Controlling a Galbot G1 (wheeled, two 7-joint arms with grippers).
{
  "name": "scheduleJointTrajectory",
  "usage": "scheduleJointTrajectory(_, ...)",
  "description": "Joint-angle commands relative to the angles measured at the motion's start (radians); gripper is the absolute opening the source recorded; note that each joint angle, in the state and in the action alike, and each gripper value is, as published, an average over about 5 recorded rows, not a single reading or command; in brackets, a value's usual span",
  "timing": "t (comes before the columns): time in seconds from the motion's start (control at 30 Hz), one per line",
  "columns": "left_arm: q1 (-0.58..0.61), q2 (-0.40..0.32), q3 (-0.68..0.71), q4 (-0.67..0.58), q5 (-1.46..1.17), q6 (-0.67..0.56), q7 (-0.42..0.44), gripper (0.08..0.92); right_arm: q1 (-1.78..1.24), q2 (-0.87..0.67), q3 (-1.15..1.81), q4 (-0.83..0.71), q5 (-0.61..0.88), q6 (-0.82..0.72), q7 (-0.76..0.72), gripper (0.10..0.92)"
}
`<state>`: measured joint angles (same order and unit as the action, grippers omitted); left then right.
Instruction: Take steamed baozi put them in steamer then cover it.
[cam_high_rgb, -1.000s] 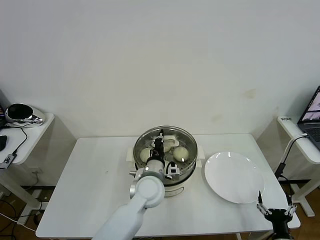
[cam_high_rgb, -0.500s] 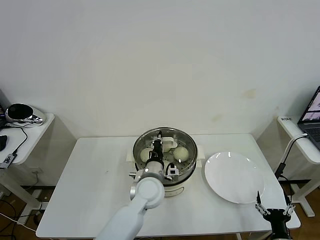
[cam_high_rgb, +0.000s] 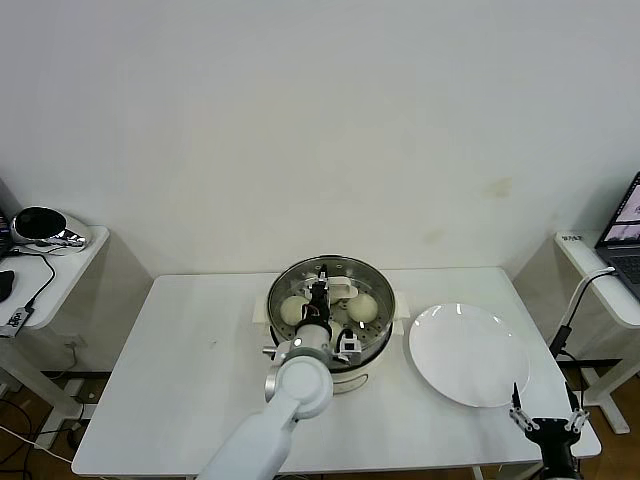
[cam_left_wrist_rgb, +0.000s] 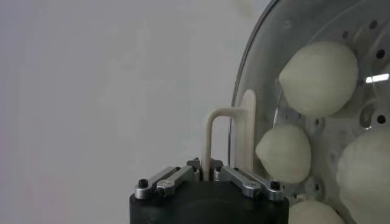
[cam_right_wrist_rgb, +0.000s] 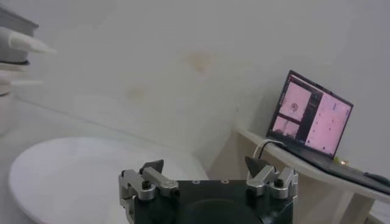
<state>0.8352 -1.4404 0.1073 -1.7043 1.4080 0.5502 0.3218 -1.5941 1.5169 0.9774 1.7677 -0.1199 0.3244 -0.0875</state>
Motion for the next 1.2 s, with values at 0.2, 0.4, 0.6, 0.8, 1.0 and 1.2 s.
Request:
scheduleJointTrajectory(0.2, 0.023, -0.001, -0.002, -0.029, -0.015, -0.016, -0.018, 0.153, 0.001, 0.001, -0.005, -0.002, -0.003, 0.001, -0.001, 0.823)
scheduleJointTrajectory(0.4, 0.066, 0.021, 0.002, -0.127, -0.054, -0.015, -0.031, 0.285, 0.002, 0.004, -0.014, -0.005, -0.01, 0.003, -0.001, 0.823)
scheduleJointTrajectory(0.6, 0.199, 0.124, -0.028, -0.327, -0.201, -0.031, -0.065, 0.458, 0.0, 0.002, -0.014, -0.004, -0.013, 0.005, -0.002, 0.823)
scheduleJointTrajectory(0.8, 0.41, 0.298, -0.203, -0.581, -0.58, -0.09, -0.193, 0.631, 0.001, 0.0, -0.024, -0.004, -0.014, 0.003, -0.004, 0.823)
scheduleJointTrajectory(1.0, 0.723, 0.346, -0.573, -0.59, -1.257, -0.485, -0.468, 0.79, -0.012, -0.018, -0.073, 0.008, 0.002, 0.004, -0.014, 0.823)
scheduleJointTrajectory(1.2, 0.946, 0.298, -0.803, -0.512, -1.711, -0.634, -0.605, 0.822, -0.083, -0.098, -0.178, 0.049, 0.079, -0.017, -0.033, 0.823)
